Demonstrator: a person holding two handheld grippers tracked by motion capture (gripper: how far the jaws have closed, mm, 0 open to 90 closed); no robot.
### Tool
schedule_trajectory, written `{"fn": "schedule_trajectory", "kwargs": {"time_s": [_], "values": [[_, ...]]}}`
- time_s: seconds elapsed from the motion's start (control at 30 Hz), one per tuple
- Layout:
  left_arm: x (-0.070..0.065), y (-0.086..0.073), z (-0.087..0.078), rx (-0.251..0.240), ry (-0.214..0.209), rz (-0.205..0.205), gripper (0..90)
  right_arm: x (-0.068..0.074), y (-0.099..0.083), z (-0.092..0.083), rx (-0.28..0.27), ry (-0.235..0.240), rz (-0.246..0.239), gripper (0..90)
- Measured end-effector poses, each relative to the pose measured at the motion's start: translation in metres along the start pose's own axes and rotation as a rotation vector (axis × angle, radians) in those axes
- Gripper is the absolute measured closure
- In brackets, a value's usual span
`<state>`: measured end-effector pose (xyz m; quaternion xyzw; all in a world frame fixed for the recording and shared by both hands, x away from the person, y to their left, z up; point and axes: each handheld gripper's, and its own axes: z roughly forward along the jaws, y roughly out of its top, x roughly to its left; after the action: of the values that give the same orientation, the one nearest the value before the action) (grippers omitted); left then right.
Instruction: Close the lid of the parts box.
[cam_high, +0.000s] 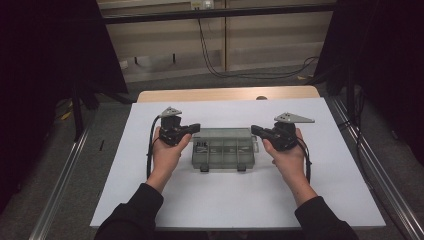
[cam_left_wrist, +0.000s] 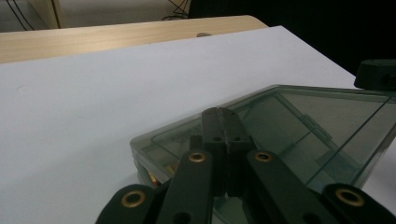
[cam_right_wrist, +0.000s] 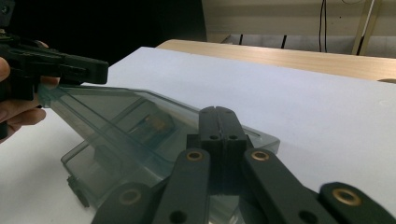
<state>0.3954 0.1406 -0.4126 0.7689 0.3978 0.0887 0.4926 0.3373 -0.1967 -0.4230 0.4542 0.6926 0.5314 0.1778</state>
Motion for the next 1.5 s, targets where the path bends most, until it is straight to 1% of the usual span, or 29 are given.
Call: {"fn": "schedule_trajectory", "kwargs": {"time_s": [0.07, 0.1, 0.13, 0.17, 0.2, 0.27, 0.3, 0.33, 0.4, 0.43, 0.47, 0.53, 0.67, 0.7, 0.8, 0.83, 0.9, 0.93, 0.97, 1.07, 1.13, 1.17, 1.2, 1.33, 1.43, 1.5], "values": [[-0.002, -0.005, -0.002, -0.002, 0.005, 0.007, 90.0, 0.003, -0.004, -0.002, 0.003, -0.001, -0.017, 90.0], [-0.004, -0.008, -0.002, -0.005, 0.010, 0.009, 90.0, 0.004, -0.005, -0.002, 0.005, -0.001, -0.017, 90.0], [-0.005, -0.010, -0.003, -0.004, 0.005, 0.018, 90.0, 0.006, -0.007, -0.003, 0.008, 0.001, -0.023, 90.0], [-0.005, -0.012, -0.004, 0.000, 0.009, 0.027, 90.0, 0.007, -0.008, -0.004, 0.007, 0.000, -0.027, 90.0], [-0.006, -0.015, -0.005, 0.003, 0.007, 0.032, 90.0, 0.009, -0.010, -0.005, 0.007, 0.002, -0.022, 90.0], [-0.007, -0.019, -0.007, -0.001, 0.005, 0.034, 90.0, 0.011, -0.014, -0.006, 0.007, 0.001, -0.033, 90.0], [-0.008, -0.020, -0.008, 0.003, 0.012, 0.039, 90.0, 0.012, -0.016, -0.007, 0.009, -0.004, -0.033, 90.0], [-0.008, -0.022, -0.009, -0.001, 0.006, 0.038, 90.0, 0.013, -0.018, -0.007, 0.011, -0.002, -0.035, 90.0], [-0.010, -0.026, -0.011, -0.002, 0.009, 0.042, 90.0, 0.014, -0.022, -0.008, 0.013, -0.001, -0.031, 90.0], [-0.012, -0.028, -0.011, -0.013, 0.007, 0.027, 90.0, 0.014, -0.024, -0.008, 0.015, -0.001, -0.036, 90.0], [-0.012, -0.030, -0.012, 0.000, 0.007, 0.052, 90.0, 0.015, -0.025, -0.009, 0.019, -0.004, -0.040, 90.0], [-0.014, -0.033, -0.014, 0.001, 0.008, 0.053, 90.0, 0.015, -0.027, -0.010, 0.015, -0.002, -0.035, 90.0], [-0.016, -0.041, -0.021, -0.015, -0.004, 0.038, 90.0, 0.018, -0.032, -0.013, 0.014, 0.000, -0.038, 90.0], [-0.016, -0.043, -0.022, -0.021, -0.012, 0.034, 90.0, 0.019, -0.034, -0.014, 0.014, 0.001, -0.033, 90.0], [-0.015, -0.049, -0.025, -0.019, -0.011, 0.033, 90.0, 0.020, -0.039, -0.016, 0.017, -0.001, -0.034, 90.0], [-0.015, -0.051, -0.026, -0.017, -0.016, 0.030, 90.0, 0.020, -0.041, -0.016, 0.017, 0.000, -0.037, 90.0], [-0.015, -0.056, -0.027, -0.025, -0.013, 0.019, 90.0, 0.021, -0.043, -0.017, 0.022, 0.001, -0.036, 90.0], [-0.015, -0.057, -0.028, -0.023, -0.016, 0.023, 90.0, 0.022, -0.045, -0.017, 0.026, -0.001, -0.039, 90.0], [-0.015, -0.059, -0.028, -0.025, -0.016, 0.016, 90.0, 0.022, -0.046, -0.018, 0.027, 0.001, -0.040, 90.0], [-0.015, -0.061, -0.029, -0.021, -0.011, 0.018, 90.0, 0.024, -0.049, -0.017, 0.032, 0.002, -0.041, 90.0], [-0.015, -0.064, -0.028, -0.024, -0.016, 0.014, 90.0, 0.025, -0.052, -0.016, 0.038, 0.001, -0.048, 90.0], [-0.015, -0.066, -0.028, -0.022, -0.010, 0.012, 90.0, 0.025, -0.054, -0.016, 0.039, 0.002, -0.047, 90.0], [-0.015, -0.067, -0.028, -0.025, -0.010, 0.004, 90.0, 0.026, -0.055, -0.015, 0.042, 0.001, -0.047, 90.0], [-0.015, -0.074, -0.027, -0.016, -0.011, 0.003, 90.0, 0.026, -0.060, -0.015, 0.051, 0.000, -0.046, 90.0], [-0.015, -0.078, -0.027, -0.023, -0.018, -0.017, 90.0, 0.026, -0.064, -0.015, 0.053, -0.001, -0.040, 90.0], [-0.015, -0.080, -0.027, -0.022, -0.019, -0.019, 90.0, 0.025, -0.066, -0.016, 0.053, -0.004, -0.038, 90.0]]}}
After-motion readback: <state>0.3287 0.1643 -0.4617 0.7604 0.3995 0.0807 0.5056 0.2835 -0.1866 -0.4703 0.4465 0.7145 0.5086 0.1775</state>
